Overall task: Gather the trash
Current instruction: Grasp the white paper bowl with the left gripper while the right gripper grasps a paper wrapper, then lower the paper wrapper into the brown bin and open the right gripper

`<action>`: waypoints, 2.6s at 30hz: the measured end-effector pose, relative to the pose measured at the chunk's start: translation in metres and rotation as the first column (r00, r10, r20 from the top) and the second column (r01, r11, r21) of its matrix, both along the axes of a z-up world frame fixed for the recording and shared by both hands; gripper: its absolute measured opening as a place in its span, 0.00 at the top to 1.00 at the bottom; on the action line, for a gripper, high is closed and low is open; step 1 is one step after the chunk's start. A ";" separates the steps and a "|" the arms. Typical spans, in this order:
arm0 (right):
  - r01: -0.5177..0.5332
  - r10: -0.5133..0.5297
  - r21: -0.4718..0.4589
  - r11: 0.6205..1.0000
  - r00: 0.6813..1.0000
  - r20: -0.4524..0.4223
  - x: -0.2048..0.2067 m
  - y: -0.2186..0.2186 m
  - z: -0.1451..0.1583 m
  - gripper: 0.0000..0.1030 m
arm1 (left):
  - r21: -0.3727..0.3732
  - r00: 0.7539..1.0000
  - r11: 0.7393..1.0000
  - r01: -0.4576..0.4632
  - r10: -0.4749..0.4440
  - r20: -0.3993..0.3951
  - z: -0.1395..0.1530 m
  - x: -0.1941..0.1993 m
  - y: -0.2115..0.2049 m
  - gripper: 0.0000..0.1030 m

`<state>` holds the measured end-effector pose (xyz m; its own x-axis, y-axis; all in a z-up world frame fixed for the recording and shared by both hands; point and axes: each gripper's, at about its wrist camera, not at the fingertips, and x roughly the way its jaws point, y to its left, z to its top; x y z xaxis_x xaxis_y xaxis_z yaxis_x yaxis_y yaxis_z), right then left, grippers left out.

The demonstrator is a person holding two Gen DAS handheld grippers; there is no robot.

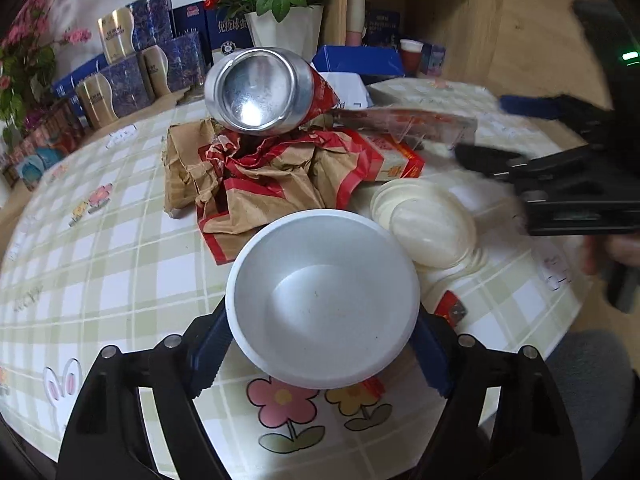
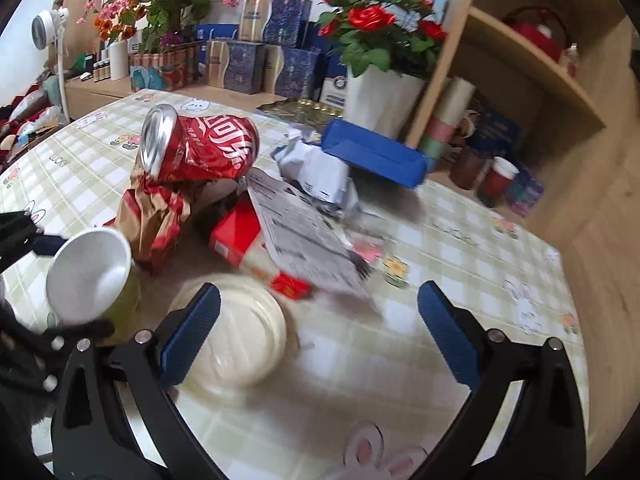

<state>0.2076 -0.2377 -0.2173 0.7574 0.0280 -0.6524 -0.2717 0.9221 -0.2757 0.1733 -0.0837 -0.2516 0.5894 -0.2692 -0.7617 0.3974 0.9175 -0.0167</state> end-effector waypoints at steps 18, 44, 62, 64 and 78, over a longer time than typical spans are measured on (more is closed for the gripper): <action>-0.108 0.111 -0.319 0.941 0.994 -0.009 0.048 0.029 -0.025 0.68 | -0.137 0.998 0.990 -0.040 0.047 0.051 0.037 -0.009 0.028 0.26; 0.037 -0.047 0.527 0.849 0.999 0.006 -0.048 -0.044 0.067 0.88 | -0.180 0.989 0.982 -0.065 0.087 0.119 0.077 -0.046 0.050 0.26; -0.071 0.089 0.581 0.811 0.996 -0.002 -0.178 -0.016 0.078 0.88 | -0.166 0.978 0.983 -0.074 0.104 0.180 0.105 -0.154 0.076 0.25; -0.087 0.117 0.584 0.807 0.993 -0.014 -0.188 -0.008 0.073 0.88 | -0.160 0.977 0.984 -0.079 0.108 0.184 0.105 -0.162 0.079 0.25; -0.166 0.371 0.521 0.838 0.872 -0.318 -0.227 0.055 -0.017 0.88 | -0.165 0.973 0.981 -0.107 0.137 0.184 0.103 -0.197 0.087 0.25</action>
